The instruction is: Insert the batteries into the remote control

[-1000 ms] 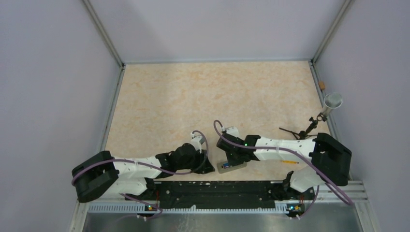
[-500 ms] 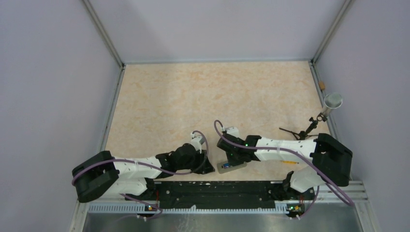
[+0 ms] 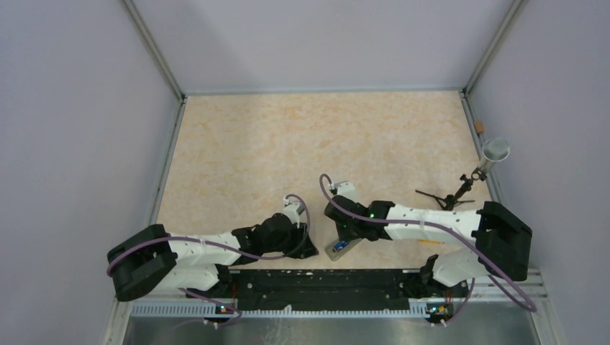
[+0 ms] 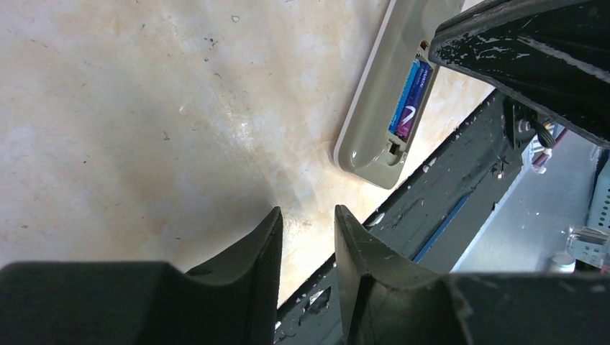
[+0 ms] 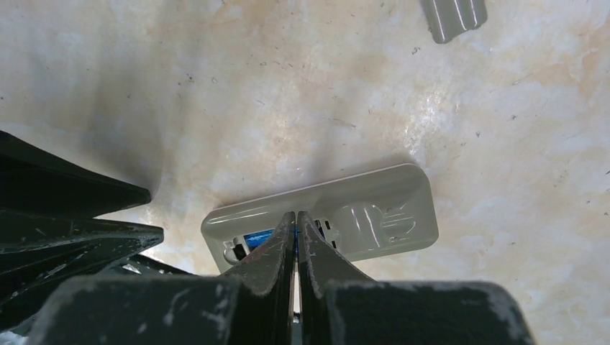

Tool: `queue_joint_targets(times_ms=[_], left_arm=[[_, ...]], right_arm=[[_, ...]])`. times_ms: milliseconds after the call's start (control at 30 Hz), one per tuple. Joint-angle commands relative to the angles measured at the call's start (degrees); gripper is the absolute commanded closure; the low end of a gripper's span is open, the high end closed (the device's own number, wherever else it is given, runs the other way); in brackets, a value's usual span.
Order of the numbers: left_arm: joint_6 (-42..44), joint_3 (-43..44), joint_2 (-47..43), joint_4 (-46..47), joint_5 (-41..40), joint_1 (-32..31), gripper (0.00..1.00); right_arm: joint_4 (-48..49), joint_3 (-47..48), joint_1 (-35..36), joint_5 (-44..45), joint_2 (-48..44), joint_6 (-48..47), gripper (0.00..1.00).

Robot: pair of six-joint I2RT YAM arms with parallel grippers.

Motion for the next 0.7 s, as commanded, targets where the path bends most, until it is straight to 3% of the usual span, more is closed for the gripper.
queue_joint_targets(times_ms=[0,667], left_arm=[[1.3,2.1,-0.7,-1.4,-1.5,-0.2,0.65],[1.0,3.8,2.1,-1.5,-1.8,-0.2,0.65]], right_arm=[[1.2,1.6,0.6,1.3,-2.1,-1.7,0.99],[7.2,-8.1,2.6,-5.6,0.2,-0.5,1.0]])
